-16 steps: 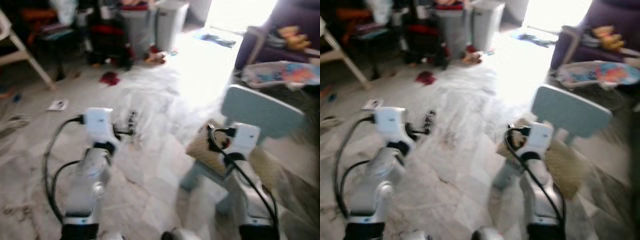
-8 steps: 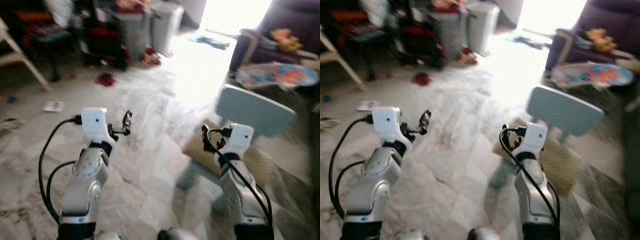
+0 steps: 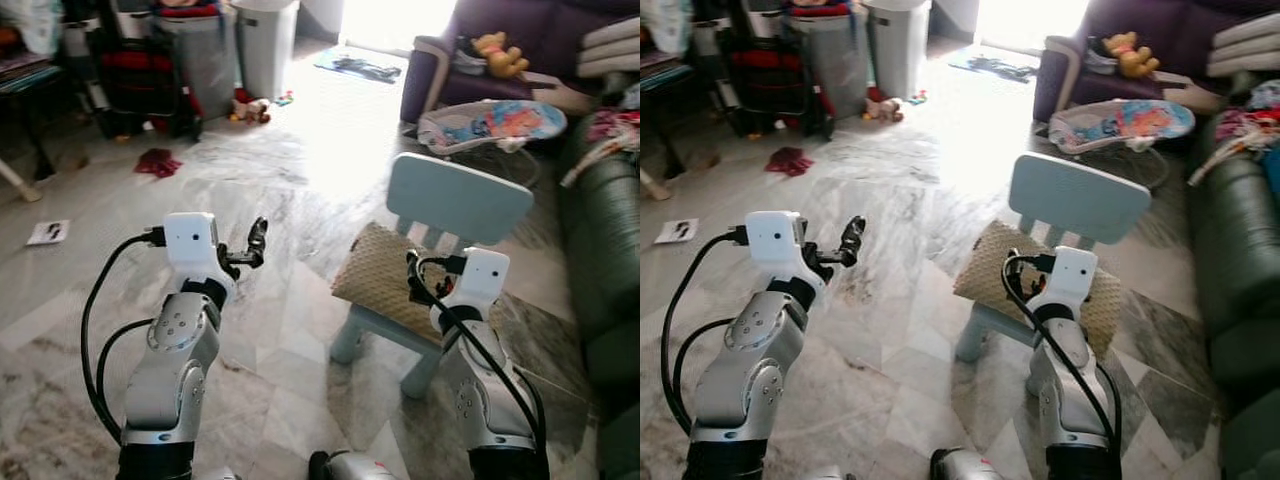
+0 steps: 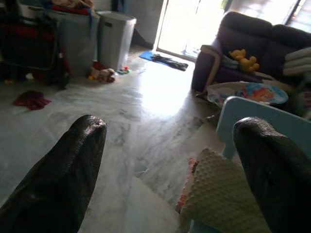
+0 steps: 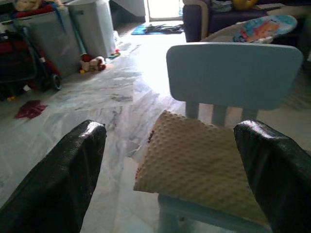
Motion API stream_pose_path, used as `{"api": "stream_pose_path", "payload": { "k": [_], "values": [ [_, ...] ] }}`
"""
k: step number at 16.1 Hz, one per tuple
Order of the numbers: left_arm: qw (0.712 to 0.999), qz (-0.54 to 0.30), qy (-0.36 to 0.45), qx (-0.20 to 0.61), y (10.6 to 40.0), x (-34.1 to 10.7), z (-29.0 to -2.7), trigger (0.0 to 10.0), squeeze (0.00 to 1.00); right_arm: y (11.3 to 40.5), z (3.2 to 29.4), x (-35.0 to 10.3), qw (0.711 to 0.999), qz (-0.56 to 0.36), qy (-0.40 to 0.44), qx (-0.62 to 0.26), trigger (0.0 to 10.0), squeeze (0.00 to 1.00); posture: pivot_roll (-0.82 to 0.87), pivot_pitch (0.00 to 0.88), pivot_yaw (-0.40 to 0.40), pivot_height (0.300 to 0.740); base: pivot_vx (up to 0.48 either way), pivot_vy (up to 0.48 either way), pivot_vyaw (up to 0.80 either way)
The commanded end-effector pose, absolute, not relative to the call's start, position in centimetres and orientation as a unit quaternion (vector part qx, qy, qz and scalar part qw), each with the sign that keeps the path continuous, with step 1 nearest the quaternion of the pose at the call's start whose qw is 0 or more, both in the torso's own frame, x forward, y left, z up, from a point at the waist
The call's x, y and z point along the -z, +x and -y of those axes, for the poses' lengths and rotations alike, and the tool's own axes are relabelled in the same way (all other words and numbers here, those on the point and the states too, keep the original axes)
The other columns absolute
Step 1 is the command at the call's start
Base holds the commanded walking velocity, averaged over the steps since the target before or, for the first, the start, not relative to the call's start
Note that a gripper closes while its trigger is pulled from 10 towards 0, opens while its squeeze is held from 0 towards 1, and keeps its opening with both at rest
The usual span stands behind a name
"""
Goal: Move the pillow to the sofa
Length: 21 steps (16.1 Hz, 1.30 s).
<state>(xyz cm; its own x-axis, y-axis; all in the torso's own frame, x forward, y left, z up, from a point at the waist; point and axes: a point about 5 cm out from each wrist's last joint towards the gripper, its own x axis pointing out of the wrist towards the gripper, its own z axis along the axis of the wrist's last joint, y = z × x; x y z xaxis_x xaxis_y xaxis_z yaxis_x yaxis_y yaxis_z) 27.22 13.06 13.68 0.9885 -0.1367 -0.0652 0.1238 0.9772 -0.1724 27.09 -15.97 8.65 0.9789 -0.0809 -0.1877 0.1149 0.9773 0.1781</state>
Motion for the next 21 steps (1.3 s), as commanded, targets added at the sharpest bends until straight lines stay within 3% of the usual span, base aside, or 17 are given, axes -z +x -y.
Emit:
{"api": "stream_pose_path", "payload": {
  "k": [1, 5, 8, 11, 17, 21],
  "values": [
    [0.992, -0.038, -0.088, 0.076, 27.3, -14.0, -12.8, 10.0, 0.00, 27.2, 16.1, -8.7, 0.990, -0.093, 0.096, 0.052, 10.0, 0.00, 0.02, 0.000, -0.061, 0.740, 0.000, 0.000, -0.80],
    [0.994, -0.042, -0.059, 0.078, 27.4, -13.8, -13.0, 10.0, 0.00, 27.3, 16.3, -8.6, 0.989, -0.092, 0.098, 0.059, 10.0, 0.00, 0.03, 0.000, -0.051, 0.740, 0.000, 0.000, -0.80],
    [0.997, -0.051, -0.026, 0.054, 27.3, -13.6, -14.7, 10.0, 0.00, 27.3, 16.7, -8.8, 0.988, -0.084, 0.105, 0.077, 10.0, 0.00, 0.03, 0.000, -0.012, 0.740, 0.000, 0.000, -0.80],
    [0.997, -0.054, -0.014, 0.044, 27.0, -13.4, -15.7, 10.0, 0.00, 26.9, 17.1, -8.8, 0.988, -0.083, 0.105, 0.077, 10.0, 0.00, 0.03, 0.000, -0.023, 0.740, 0.000, 0.000, -0.80],
    [0.997, -0.053, -0.035, 0.047, 27.0, -13.3, -14.7, 10.0, 0.00, 27.6, 17.0, -9.3, 0.990, -0.081, 0.102, 0.055, 10.0, 0.00, 0.02, 0.000, -0.053, 0.740, 0.000, 0.000, -0.76],
    [0.996, -0.057, -0.038, 0.049, 26.9, -13.2, -14.8, 10.0, 0.00, 27.4, 16.9, -9.2, 0.990, -0.081, 0.102, 0.048, 10.0, 0.00, 0.02, 0.000, -0.060, 0.740, 0.000, 0.000, -0.23]
  ]
}}
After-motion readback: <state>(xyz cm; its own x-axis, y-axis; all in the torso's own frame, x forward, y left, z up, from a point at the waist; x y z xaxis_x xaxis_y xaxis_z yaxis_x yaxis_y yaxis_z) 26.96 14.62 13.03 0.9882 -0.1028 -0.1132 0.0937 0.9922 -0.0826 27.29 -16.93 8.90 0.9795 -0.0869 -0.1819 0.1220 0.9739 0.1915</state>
